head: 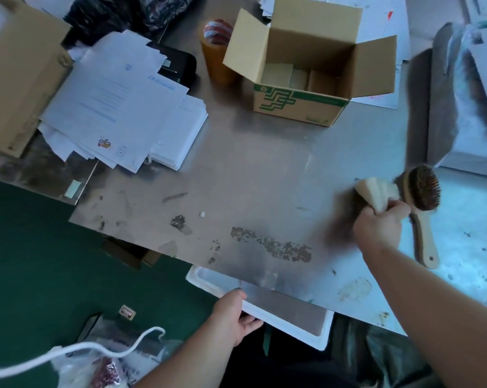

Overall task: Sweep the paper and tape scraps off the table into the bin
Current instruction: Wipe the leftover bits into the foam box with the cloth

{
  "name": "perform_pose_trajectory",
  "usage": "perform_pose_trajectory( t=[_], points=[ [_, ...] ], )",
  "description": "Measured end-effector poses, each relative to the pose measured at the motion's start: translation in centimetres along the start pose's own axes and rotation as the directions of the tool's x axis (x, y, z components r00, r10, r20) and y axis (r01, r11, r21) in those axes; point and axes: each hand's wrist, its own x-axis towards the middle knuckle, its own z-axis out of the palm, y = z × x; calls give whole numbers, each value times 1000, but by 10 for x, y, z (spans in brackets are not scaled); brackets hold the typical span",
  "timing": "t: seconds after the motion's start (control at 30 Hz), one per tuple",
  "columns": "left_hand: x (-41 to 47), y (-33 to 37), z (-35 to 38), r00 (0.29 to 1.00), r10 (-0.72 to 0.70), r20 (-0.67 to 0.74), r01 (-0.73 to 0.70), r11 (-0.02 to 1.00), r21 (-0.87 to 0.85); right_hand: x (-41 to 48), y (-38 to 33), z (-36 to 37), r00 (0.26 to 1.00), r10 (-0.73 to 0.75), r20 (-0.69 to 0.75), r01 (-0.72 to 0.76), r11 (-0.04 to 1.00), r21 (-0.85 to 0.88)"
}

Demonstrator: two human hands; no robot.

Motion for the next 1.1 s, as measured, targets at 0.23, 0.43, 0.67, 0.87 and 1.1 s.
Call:
perform_pose_trajectory(
  t=[0.23, 0.43, 0.67, 0.87, 1.1],
  points=[
    [9, 14, -6, 1000, 4, 11, -5, 1000, 27, 54, -53, 55, 965, -133, 225, 194, 941, -277],
    [11, 17, -5, 1000, 1, 5, -1, 1000, 13, 66, -98, 93, 894, -233, 382, 373, 860, -349],
    [11, 17, -5, 1000, -1, 12, 2, 1000, -24, 41, -108, 125, 750, -390, 534, 622, 692, -368],
    [9, 16, -7, 1000, 10, 11, -10, 1000, -22, 24, -106, 133, 630, -463, 624, 751, 568, -336],
    [1, 15, -7, 999, 34, 19, -34, 999, -5, -36, -67, 128, 383, -500, 777, 901, 388, -194]
  ],
)
